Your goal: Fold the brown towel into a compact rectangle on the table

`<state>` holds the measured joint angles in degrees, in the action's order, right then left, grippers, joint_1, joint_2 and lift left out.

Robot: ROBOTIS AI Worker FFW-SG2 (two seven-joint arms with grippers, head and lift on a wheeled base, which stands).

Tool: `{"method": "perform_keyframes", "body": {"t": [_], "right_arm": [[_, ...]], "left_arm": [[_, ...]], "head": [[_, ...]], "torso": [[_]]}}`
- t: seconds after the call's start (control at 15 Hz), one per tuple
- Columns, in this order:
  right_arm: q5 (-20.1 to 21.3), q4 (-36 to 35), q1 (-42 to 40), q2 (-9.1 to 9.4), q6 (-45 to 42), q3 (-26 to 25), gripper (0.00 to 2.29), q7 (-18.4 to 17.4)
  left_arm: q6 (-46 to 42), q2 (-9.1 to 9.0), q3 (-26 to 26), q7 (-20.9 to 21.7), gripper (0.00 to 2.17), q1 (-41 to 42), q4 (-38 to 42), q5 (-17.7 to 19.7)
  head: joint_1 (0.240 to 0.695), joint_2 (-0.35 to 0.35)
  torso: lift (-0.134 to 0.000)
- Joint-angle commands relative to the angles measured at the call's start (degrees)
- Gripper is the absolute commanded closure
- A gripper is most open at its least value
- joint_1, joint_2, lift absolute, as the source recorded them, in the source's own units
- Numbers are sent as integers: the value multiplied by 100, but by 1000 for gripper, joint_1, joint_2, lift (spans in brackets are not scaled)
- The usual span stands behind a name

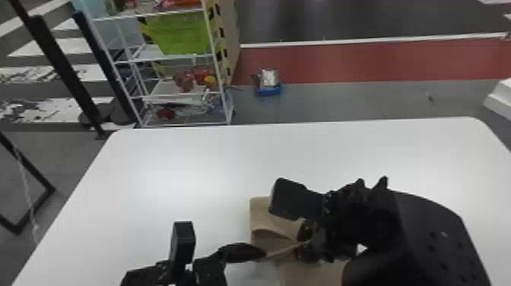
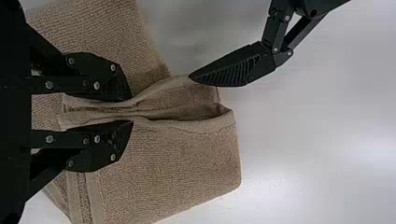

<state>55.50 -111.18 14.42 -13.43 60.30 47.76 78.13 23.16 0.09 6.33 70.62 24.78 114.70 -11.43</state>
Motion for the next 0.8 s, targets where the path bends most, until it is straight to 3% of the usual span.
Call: {"method": "perform_keyframes", "body": {"t": [0.0,0.47,0.73], "right_arm": [[-39,9,17,25,13,-48,896,19],[-74,97,52,69,13,-118,913,19],[-144,105,52,78,13,-171,1089,19]], "left_arm": [[0,-24,0,-5,90,-8,0,0],[0,-24,0,4,90,-8,0,0],[0,-24,0,13,93,-8,-9,0]], "head": [[695,151],[695,150],[695,148]], "torso": [[-123],[-123],[-123]]}}
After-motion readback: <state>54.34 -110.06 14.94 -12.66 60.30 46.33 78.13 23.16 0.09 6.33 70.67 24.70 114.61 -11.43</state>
